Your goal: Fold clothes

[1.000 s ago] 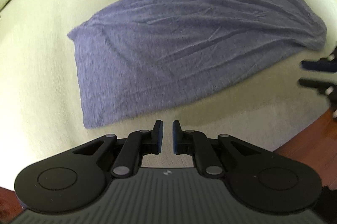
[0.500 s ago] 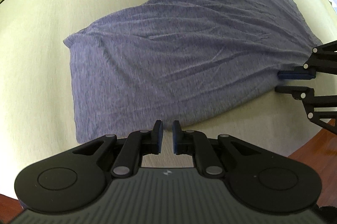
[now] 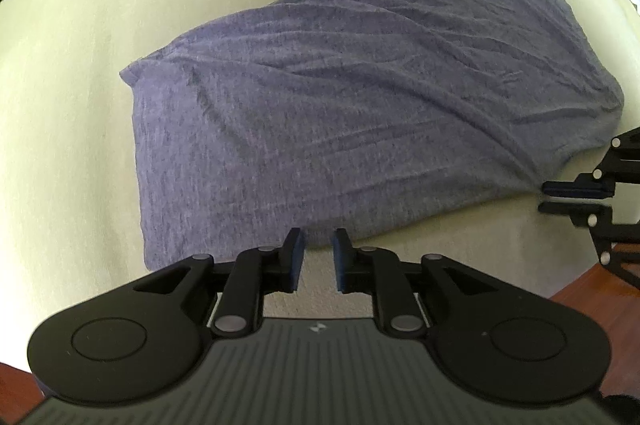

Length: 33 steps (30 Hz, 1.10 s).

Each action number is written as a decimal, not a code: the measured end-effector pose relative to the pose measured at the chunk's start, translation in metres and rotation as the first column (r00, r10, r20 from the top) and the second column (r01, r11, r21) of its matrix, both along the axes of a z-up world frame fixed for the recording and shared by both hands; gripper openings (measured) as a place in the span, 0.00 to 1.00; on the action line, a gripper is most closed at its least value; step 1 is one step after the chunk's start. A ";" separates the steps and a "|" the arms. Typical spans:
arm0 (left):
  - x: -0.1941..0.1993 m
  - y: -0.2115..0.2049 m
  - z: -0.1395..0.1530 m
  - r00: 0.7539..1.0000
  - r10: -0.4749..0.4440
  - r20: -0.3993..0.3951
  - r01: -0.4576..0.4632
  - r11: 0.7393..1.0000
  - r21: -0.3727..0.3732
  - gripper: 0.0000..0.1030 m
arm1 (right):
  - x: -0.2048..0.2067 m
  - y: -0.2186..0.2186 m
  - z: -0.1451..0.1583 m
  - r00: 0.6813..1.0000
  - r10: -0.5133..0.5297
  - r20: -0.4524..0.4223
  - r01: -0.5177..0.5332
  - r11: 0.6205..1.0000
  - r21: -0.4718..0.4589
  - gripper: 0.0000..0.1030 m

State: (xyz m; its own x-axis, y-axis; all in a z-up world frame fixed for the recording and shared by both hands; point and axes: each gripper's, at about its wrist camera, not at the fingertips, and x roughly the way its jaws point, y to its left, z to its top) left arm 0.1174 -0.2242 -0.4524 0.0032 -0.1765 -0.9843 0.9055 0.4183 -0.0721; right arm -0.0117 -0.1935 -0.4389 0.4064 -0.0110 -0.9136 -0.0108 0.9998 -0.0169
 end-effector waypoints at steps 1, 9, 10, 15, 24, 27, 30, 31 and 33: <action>0.001 0.000 0.001 1.000 0.008 -0.008 -0.008 1.000 0.003 0.18 | 0.000 -0.003 0.005 1.000 -0.018 0.022 0.018 1.000 0.000 0.07; 0.001 -0.010 -0.005 1.000 0.027 -0.001 -0.026 0.998 0.049 0.18 | 0.020 -0.002 0.012 0.994 -0.031 0.102 0.031 0.999 0.010 0.08; 0.001 -0.011 -0.005 1.000 0.028 0.001 -0.028 0.998 0.054 0.18 | 0.023 -0.001 0.010 0.994 -0.024 0.105 0.023 1.000 0.010 0.08; 0.001 -0.012 -0.007 0.999 0.035 -0.001 -0.035 0.998 0.052 0.18 | 0.024 0.005 0.011 0.994 -0.034 0.105 0.032 0.999 0.019 0.08; 0.002 0.009 -0.013 0.998 0.064 -0.019 -0.062 0.996 0.070 0.18 | 0.033 0.011 0.010 0.993 -0.018 0.120 0.015 1.000 0.024 0.08; 0.002 0.013 -0.016 0.998 0.066 -0.022 -0.064 0.995 0.071 0.18 | 0.040 0.013 0.001 0.993 -0.019 0.113 0.017 1.000 0.022 0.09; 0.002 0.017 -0.019 0.997 0.070 -0.026 -0.068 0.996 0.064 0.18 | 0.044 0.016 -0.009 0.994 -0.011 0.106 0.009 1.000 0.017 0.08; 0.002 0.018 -0.019 0.997 0.071 -0.027 -0.069 0.996 0.061 0.18 | 0.044 0.017 -0.010 0.994 -0.008 0.113 0.007 1.000 0.016 0.00; 0.003 0.021 -0.020 0.997 0.075 -0.031 -0.073 0.996 0.055 0.18 | 0.044 0.019 -0.008 0.994 -0.012 0.110 0.010 1.000 0.017 0.00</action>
State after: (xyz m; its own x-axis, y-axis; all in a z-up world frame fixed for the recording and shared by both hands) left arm 0.1201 -0.2031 -0.4724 -0.0186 -0.1240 -0.9921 0.8692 0.4883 -0.0773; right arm 0.0326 -0.1741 -0.4474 0.5045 -0.0015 -0.8634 0.0013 1.0000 -0.0010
